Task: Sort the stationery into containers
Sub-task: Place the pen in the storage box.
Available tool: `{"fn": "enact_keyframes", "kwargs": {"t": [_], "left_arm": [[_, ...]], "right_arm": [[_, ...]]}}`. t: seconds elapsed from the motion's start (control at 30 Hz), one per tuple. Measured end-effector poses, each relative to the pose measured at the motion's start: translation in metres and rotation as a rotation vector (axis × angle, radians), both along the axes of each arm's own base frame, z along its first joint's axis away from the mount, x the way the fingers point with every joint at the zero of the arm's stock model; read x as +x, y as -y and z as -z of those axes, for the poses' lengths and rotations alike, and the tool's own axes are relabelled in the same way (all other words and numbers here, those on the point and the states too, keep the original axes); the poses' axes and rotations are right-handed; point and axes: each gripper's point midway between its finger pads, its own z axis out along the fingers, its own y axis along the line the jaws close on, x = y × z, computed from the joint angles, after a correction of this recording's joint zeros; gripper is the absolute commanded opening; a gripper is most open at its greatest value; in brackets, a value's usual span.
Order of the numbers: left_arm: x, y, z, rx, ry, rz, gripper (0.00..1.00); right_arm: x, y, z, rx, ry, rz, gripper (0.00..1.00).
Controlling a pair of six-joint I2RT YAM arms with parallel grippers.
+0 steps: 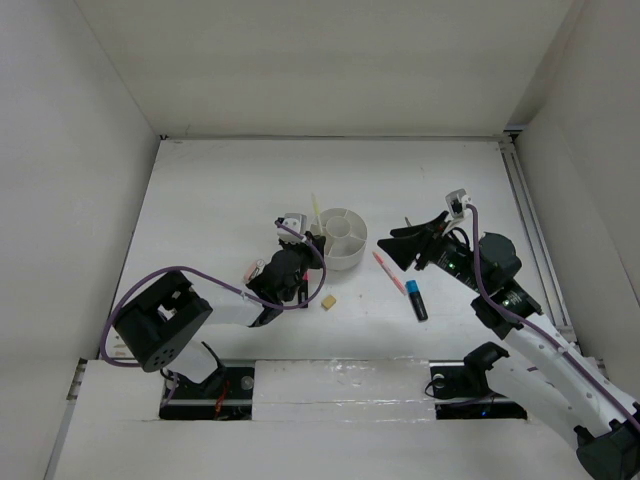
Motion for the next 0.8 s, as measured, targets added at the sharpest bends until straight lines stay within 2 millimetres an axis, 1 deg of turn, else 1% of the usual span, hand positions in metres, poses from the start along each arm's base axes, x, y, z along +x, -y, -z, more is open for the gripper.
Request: {"fn": "enact_keyframes", "kwargs": {"t": [0.5,0.6,0.67,0.7,0.73,0.8], "left_arm": [[-0.0009,0.0025,0.0097,-0.014,-0.033,0.002,0.00],[-0.0009,0.0026,0.0096,-0.017,-0.034,0.001,0.05],[-0.0009,0.0027,0.0095,-0.018,-0.034,0.001,0.05],[-0.0009,0.0027,0.0095,-0.019,-0.034,0.001,0.08],[-0.0009,0.0027,0.0095,-0.019,-0.035,0.001,0.08],[-0.0010,0.0028,0.0096,-0.021,-0.036,0.001,0.12]], "right_arm": [[-0.0002,0.0001,-0.0003,0.001,0.001,0.000,0.64],[-0.0002,0.0001,-0.0003,0.001,0.001,0.000,0.64],[-0.0002,0.0001,-0.0003,0.001,0.001,0.000,0.64],[-0.0002,0.0001,-0.0003,0.001,0.001,0.000,0.64],[-0.0002,0.0001,-0.0003,0.000,0.001,0.000,0.64],[-0.0002,0.0001,-0.0003,0.001,0.001,0.000,0.64]]}}
